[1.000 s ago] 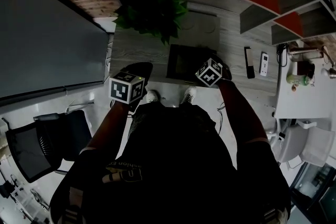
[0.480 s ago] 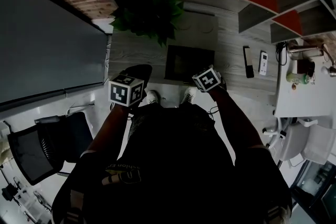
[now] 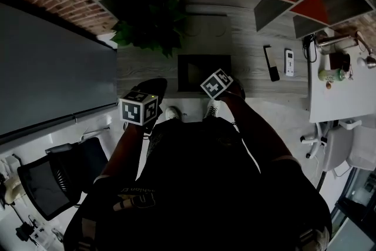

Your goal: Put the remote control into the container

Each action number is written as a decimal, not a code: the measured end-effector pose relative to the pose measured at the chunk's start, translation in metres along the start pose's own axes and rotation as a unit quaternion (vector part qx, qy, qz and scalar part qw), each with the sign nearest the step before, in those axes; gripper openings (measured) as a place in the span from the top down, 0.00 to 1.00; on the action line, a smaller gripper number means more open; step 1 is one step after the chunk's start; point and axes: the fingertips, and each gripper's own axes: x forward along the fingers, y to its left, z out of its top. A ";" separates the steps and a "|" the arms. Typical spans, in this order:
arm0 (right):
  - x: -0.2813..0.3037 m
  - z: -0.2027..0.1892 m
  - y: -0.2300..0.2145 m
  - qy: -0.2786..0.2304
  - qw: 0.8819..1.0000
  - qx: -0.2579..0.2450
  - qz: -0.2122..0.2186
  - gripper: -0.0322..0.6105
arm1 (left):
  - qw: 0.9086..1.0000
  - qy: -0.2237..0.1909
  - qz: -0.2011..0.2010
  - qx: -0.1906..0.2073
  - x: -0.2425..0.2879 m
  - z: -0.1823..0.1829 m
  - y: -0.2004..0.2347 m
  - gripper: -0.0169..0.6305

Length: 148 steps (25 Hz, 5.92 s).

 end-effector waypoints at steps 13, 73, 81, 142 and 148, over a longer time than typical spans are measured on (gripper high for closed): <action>-0.007 0.029 0.005 -0.146 0.989 -0.018 0.020 0.53 | 1.000 0.010 0.002 0.007 0.011 -0.003 -0.017 0.96; -0.058 -0.127 -0.189 -0.187 0.941 0.279 -0.036 0.65 | 0.997 0.033 -0.027 0.065 0.079 0.032 -0.089 0.96; -0.080 -0.044 -0.117 -0.223 0.961 0.162 0.000 0.65 | 0.998 0.024 -0.013 0.048 0.051 0.018 -0.053 0.96; -0.079 -0.209 -0.269 -0.173 0.916 0.318 -0.171 0.65 | 0.998 0.031 -0.033 0.036 0.092 0.029 -0.083 0.96; -0.071 -0.236 -0.316 -0.151 0.911 0.339 -0.181 0.65 | 0.998 0.037 -0.026 0.037 0.111 0.040 -0.096 0.96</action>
